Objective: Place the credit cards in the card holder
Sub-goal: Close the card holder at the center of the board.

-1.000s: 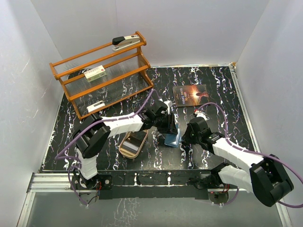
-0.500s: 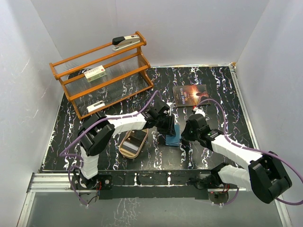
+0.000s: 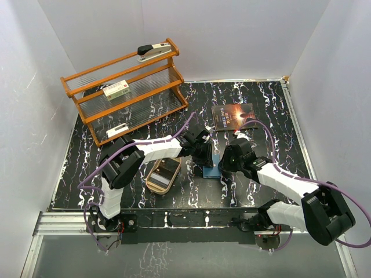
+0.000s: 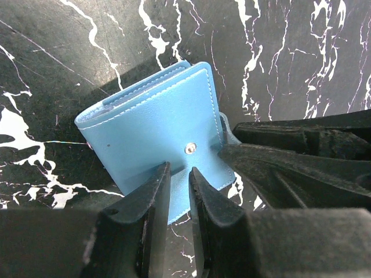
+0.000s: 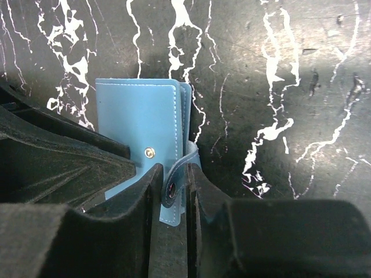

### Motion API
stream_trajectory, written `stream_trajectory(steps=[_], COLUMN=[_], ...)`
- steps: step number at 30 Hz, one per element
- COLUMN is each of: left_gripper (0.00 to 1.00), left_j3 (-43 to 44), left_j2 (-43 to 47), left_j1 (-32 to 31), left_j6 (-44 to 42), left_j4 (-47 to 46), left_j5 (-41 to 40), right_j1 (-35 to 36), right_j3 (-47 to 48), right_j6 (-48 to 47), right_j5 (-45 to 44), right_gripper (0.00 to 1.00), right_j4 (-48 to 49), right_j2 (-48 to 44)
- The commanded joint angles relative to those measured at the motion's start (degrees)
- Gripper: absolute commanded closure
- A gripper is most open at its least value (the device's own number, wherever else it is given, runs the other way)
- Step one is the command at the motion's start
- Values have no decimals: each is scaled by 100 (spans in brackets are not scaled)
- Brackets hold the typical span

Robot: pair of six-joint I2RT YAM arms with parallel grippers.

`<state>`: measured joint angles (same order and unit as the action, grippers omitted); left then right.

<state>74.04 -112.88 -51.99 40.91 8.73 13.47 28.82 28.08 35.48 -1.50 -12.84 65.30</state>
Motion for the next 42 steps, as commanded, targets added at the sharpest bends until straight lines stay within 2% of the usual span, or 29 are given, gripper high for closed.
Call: stream_trajectory(steps=[1, 8, 12, 17, 25, 32, 39, 42], left_gripper=[80, 79, 84, 86, 83, 88, 74, 63], left_j3=[-109, -231, -232, -179, -28, 33, 75, 109], left_j2=[69, 281, 292, 348, 572, 507, 641, 646], left_j1=[-33, -29, -23, -23, 106, 225, 273, 292], left_j6=[78, 254, 269, 273, 243, 144, -30, -192], left_j4=[191, 143, 154, 232, 403, 368, 569, 659], left_j5=[-139, -255, -284, -333, -544, -316, -596, -692], right_j1=[10, 10, 9, 10, 11, 14, 8, 10], right_j3=[206, 169, 90, 25, 95, 159, 172, 157], right_j6=[168, 315, 424, 506, 487, 485, 402, 339], right_j5=[368, 559, 617, 601, 451, 432, 369, 354], right_gripper=[79, 79, 79, 87, 88, 89, 90, 90], right_j4=[526, 657, 757, 794, 656, 647, 715, 764], right_j2=[85, -49, -112, -129, -135, -57, 206, 433])
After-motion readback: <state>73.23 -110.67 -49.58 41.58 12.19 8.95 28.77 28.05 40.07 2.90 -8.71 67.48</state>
